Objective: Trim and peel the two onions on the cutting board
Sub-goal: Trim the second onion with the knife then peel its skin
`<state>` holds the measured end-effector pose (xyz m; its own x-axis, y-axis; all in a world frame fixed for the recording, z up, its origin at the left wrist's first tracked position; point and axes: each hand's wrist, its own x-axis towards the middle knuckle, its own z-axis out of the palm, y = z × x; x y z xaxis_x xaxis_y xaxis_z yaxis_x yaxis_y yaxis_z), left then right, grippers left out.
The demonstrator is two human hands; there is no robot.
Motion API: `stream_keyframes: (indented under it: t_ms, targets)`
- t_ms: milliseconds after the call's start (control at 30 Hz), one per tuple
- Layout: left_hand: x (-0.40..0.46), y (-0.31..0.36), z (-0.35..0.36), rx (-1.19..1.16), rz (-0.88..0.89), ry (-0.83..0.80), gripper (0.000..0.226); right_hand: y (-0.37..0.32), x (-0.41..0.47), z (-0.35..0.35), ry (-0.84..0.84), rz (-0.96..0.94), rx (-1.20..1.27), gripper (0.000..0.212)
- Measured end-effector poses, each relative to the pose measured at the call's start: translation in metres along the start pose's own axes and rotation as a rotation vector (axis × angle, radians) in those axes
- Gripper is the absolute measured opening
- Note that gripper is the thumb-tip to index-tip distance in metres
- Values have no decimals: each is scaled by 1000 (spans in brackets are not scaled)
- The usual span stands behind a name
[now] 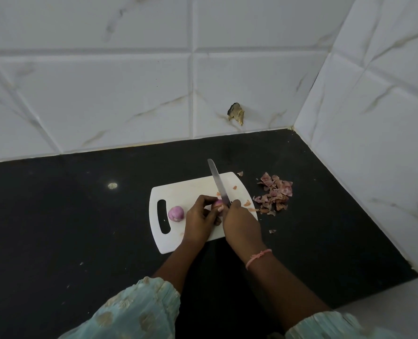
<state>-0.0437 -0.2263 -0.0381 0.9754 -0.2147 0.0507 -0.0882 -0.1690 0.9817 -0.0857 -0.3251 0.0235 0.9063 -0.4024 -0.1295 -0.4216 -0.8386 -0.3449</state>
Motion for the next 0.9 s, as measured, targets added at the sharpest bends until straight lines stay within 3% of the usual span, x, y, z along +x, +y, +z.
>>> stream_keyframes:
  t_ms: [567, 700, 767, 833, 900]
  targets:
    - [5, -2, 1, -89, -69, 31, 9, 17, -29, 22, 117, -27, 97, 25]
    - [4, -3, -1, -85, -49, 13, 12, 13, -13, 7, 46, -20, 120, 32]
    - [4, -4, -3, -96, -45, 4, 14, 13, -3, -1, -85, 9, 276, 36]
    - [4, -4, -4, -108, -42, -7, 14, 18, 3, -6, -200, 139, 673, 41]
    - [4, -3, -5, -132, -39, 2, 17, 24, 5, -6, -181, 242, 937, 41]
